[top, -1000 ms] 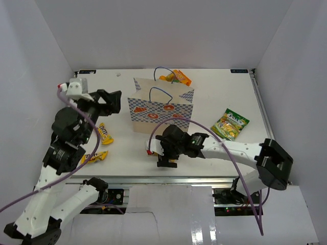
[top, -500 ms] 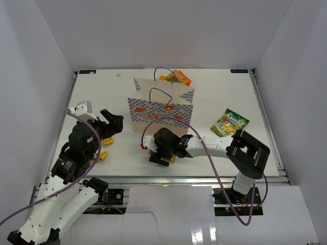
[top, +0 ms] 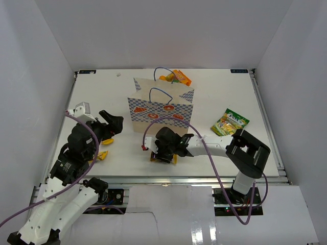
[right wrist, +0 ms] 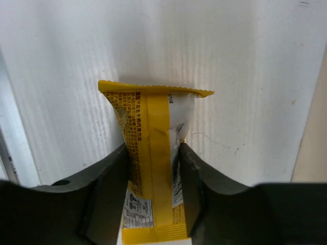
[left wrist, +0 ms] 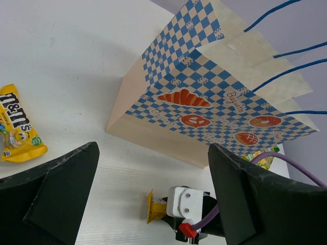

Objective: Place the snacks into the paper bag

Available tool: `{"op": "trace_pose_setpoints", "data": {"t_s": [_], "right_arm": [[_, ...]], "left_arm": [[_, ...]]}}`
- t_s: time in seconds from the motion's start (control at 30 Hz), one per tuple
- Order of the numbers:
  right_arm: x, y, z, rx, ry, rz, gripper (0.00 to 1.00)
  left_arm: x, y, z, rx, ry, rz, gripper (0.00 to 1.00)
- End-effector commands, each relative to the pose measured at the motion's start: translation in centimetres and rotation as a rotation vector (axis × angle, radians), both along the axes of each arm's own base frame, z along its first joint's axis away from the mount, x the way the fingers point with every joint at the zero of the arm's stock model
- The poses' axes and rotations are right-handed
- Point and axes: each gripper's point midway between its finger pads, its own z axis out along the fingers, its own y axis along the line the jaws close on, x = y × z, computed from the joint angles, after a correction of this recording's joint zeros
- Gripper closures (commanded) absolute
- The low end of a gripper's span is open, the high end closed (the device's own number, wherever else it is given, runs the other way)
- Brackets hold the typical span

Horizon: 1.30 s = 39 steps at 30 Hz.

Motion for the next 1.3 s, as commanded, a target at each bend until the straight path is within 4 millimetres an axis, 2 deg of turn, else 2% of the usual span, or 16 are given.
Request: {"op": "trace_pose_setpoints", "data": {"t_s": [0.0,0.07,0.13,0.17,0.27,0.47,0.57,0.6,0.7,0.73,0.77,0.83,0.93,1.03,1.07,1.27], "right_arm": [[-1.5,-0.6,0.9,0.019,0.026,0.104,0.57],[-2.1,-0.7,2.2,0.054,0.026,0.184,0.66],[-3.9,-1.3,3.3,0.081,0.093,0.309,0.72],[-4.1,-1.2,5.5,0.13,0.031,0.416,0.76],[-5.9,-2.8,9.5,0.213,0.026,0.619,0.76],[-5.4,-5.0,18.5,0.327,-0.079,0.682,0.77],[-3.3,-5.3,24.4,0.419,-0.194,0.628,0.78],[-1.8,-5.6,27.8,0.459,-0.269,0.589,0.78],[1.4,-6.2,32.5,0.496,-0.4,0.535,0.78],[3.5,-7.3,36.3,0.524,-0.494,0.481,0.78],[6.6,-8.3,37.1,0.52,-0.504,0.406,0.78],[8.7,-8.9,40.6,0.585,-0.513,0.359,0.78],[11.7,-9.8,41.9,0.615,-0.509,0.283,0.78],[14.4,-9.0,41.2,0.66,-0.45,0.187,0.75],[14.9,-8.7,40.3,0.676,-0.385,0.147,0.73],[17.1,-6.4,39.9,0.788,-0.246,0.1,0.71]], "left_arm": [[-0.2,0.4,0.1,-0.025,-0.008,0.025,0.02],[-0.2,0.3,-0.8,-0.028,0.013,0.026,0.02],[-0.1,0.1,-2.6,-0.022,0.049,0.023,0.02],[-0.1,-0.1,-3.2,-0.034,0.062,0.023,0.02],[0.1,-0.5,-5.4,-0.04,0.099,0.015,0.02],[0.4,-1.0,-7.0,-0.037,0.132,0.011,0.02],[0.5,-1.0,-7.6,-0.029,0.148,0.013,0.02],[0.5,-1.0,-7.9,-0.025,0.155,0.015,0.02],[0.6,-1.1,-9.2,-0.014,0.182,0.014,0.02],[0.8,-1.3,-9.6,-0.012,0.19,0.006,0.02],[0.8,-1.4,-10.3,-0.009,0.205,0.003,0.02],[0.9,-1.7,-10.9,-0.012,0.216,-0.005,0.02],[0.9,-2.0,-11.4,-0.016,0.227,-0.016,0.02],[1.0,-2.0,-11.4,-0.016,0.222,-0.014,0.02],[1.1,-2.0,-11.3,-0.016,0.222,-0.014,0.02],[0.9,-1.7,-11.2,-0.011,0.22,-0.003,0.02]]}}
